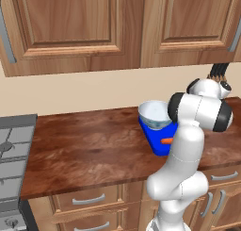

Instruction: Place the two vegetables and bowl onto the tray for setting up a vegetable dip station.

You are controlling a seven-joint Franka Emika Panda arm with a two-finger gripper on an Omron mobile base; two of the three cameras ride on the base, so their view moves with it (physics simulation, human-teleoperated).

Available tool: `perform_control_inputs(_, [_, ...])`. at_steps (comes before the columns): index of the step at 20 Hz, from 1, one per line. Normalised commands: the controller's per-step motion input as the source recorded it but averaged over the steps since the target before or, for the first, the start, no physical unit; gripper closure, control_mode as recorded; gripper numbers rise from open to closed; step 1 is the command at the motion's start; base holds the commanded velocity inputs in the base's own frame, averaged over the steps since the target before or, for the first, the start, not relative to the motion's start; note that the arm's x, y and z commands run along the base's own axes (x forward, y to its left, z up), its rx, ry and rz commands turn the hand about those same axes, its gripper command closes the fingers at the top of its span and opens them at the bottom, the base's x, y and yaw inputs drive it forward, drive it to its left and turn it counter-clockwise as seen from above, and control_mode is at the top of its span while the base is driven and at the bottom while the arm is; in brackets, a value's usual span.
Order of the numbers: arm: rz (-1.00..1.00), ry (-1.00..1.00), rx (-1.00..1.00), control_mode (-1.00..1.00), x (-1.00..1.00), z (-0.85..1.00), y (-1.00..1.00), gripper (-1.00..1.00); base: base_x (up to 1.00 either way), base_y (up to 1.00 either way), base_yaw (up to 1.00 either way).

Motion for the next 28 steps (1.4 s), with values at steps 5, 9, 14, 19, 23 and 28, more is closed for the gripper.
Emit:
perform_control_inputs(5, [0.11,0.00,-0.10,-1.00,0.15,-0.04,-0.04,-1.00,0.00,0.00,0.00])
perform_control_inputs(9, [0.10,0.00,-0.08,-1.00,0.12,-0.07,0.00,-1.00,0.00,0.00,0.00])
perform_control_inputs(14, [0.08,0.00,-0.06,-1.00,0.06,-0.11,0.00,-1.00,0.00,0.00,0.00])
perform_control_inputs(19, [0.02,0.00,-0.04,-1.00,0.00,-0.10,0.00,-1.00,0.00,0.00,0.00])
perform_control_inputs(23, [0.00,0.00,-0.02,-1.00,0.01,-0.08,0.00,-1.00,0.00,0.00,0.00])
perform_control_inputs(28, [0.00,0.02,-0.01,-1.00,0.00,-0.09,0.04,-1.00,0.00,0.00,0.00])
